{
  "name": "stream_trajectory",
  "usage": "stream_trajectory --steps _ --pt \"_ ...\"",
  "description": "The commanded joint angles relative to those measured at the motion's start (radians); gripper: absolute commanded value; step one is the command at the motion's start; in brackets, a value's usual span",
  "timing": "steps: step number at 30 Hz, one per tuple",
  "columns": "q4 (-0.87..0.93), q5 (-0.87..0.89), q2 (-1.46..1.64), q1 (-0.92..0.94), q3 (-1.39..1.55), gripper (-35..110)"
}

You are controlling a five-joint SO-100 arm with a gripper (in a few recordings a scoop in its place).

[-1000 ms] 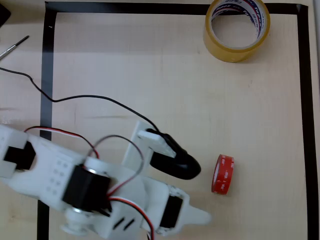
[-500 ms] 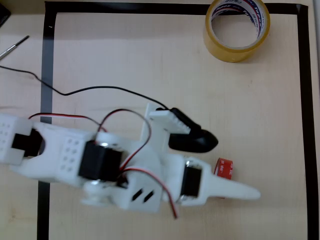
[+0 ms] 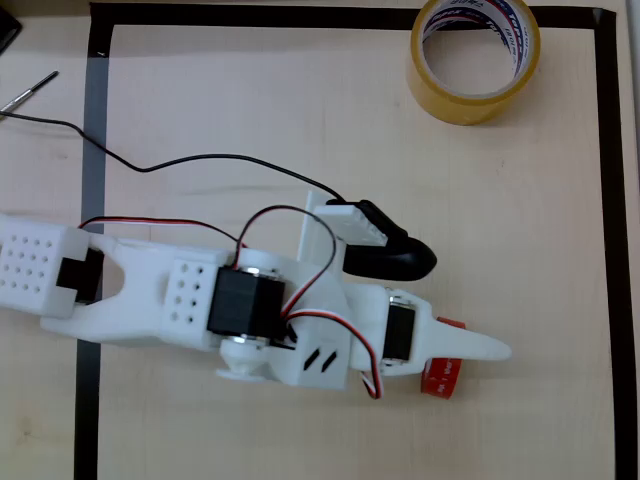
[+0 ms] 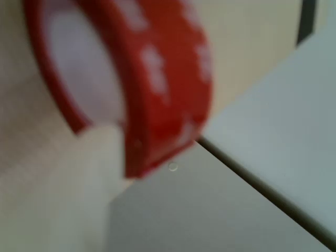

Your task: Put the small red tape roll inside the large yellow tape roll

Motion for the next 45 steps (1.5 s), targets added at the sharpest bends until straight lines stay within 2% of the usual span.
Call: stream_trajectory --steps 1,13,16,19,21,35,39,45 --pt "-0.018 0.012 0.032 0.009 -0.041 35" --pt "-0.118 0.008 -0.055 0.034 -0.041 29" --pt "-0.146 0.006 -0.061 0.040 -0.041 20" --pt "-0.160 0.011 -0.060 0.046 -0.041 4" --pt "-0.161 0.011 -0.058 0.051 -0.041 0" --pt "-0.100 0.009 -0.031 0.049 -0.041 0" --pt "0.048 0.012 0.095 -0.029 -0.041 0" --pt "0.140 0.008 0.376 -0.213 -0.041 0"
